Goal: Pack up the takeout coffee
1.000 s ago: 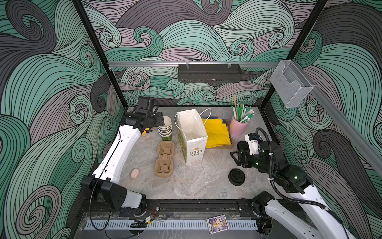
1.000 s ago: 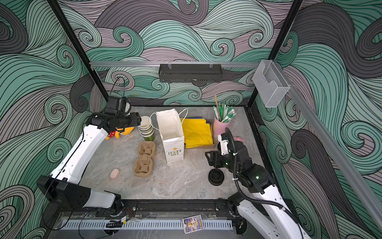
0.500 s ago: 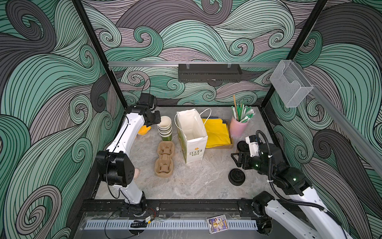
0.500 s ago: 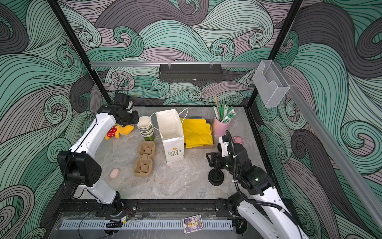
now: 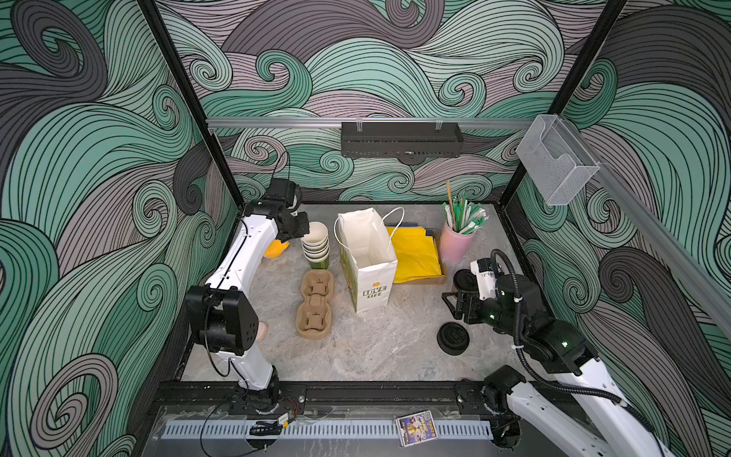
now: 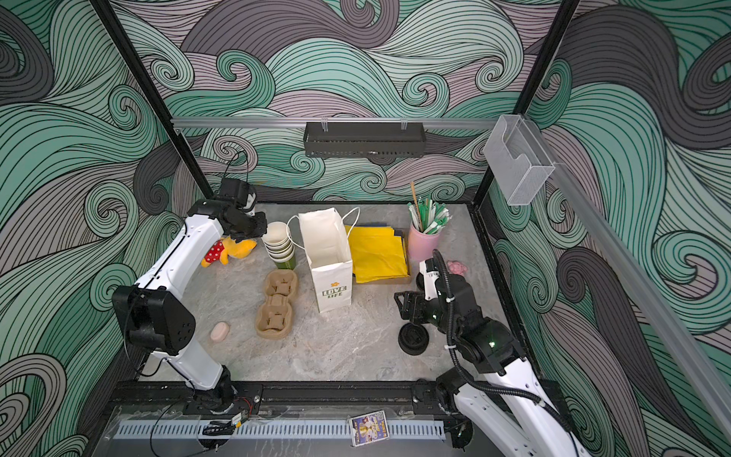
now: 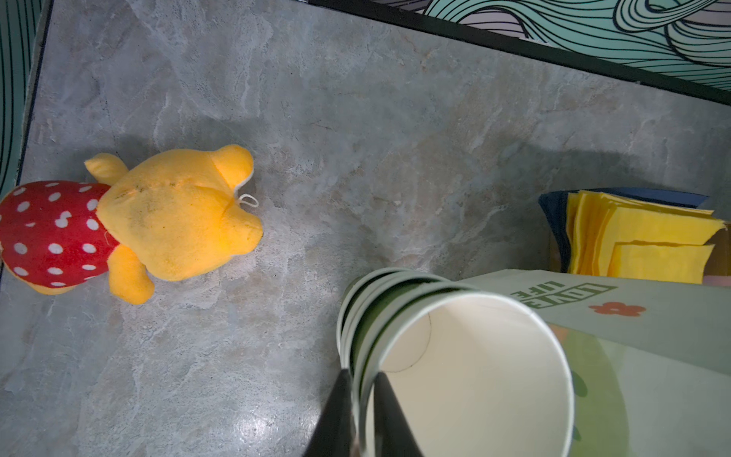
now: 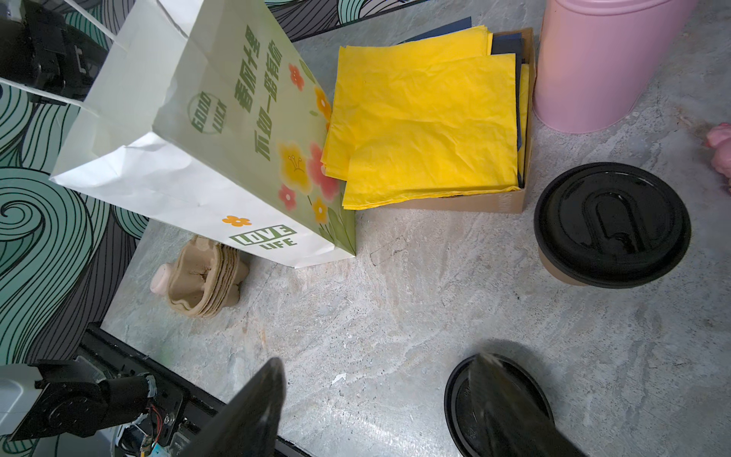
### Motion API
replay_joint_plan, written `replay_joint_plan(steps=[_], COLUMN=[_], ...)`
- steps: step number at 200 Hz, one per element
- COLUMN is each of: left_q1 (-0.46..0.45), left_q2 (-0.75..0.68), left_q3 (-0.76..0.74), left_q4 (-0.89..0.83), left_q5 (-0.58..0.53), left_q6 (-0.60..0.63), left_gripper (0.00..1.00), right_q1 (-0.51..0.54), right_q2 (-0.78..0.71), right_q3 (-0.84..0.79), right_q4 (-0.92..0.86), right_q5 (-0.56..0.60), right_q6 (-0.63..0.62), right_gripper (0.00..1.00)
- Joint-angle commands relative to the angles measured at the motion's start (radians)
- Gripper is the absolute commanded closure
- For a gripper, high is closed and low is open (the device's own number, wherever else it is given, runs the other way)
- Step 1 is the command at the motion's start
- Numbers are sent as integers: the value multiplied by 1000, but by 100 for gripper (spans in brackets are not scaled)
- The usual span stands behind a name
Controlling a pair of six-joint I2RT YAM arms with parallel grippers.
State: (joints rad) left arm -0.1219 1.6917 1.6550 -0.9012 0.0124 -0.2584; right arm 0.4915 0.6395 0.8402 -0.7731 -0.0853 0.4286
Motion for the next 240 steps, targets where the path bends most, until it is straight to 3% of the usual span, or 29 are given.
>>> replay_joint_plan(steps=[1,36,161,240], left_q1=[2,1,3,41], left_q2=[15,9,-55,-59], left_q3=[40,52,85,69], left_q4=[-2,3,15,12], left_q5=[19,27,37,107], left_q6=[6,3,-26,-128], left_gripper=[91,100,100,100], right_q1=[5,5,5,5], right_q2=[-5,-33,-25,12], right_q3=[-1,-1,16,70], right_q4=[6,-9,-23,-42], right_q5=[9,22,20,-21], right_q6=[13,16,12,5], right_gripper=[26,26,25,26])
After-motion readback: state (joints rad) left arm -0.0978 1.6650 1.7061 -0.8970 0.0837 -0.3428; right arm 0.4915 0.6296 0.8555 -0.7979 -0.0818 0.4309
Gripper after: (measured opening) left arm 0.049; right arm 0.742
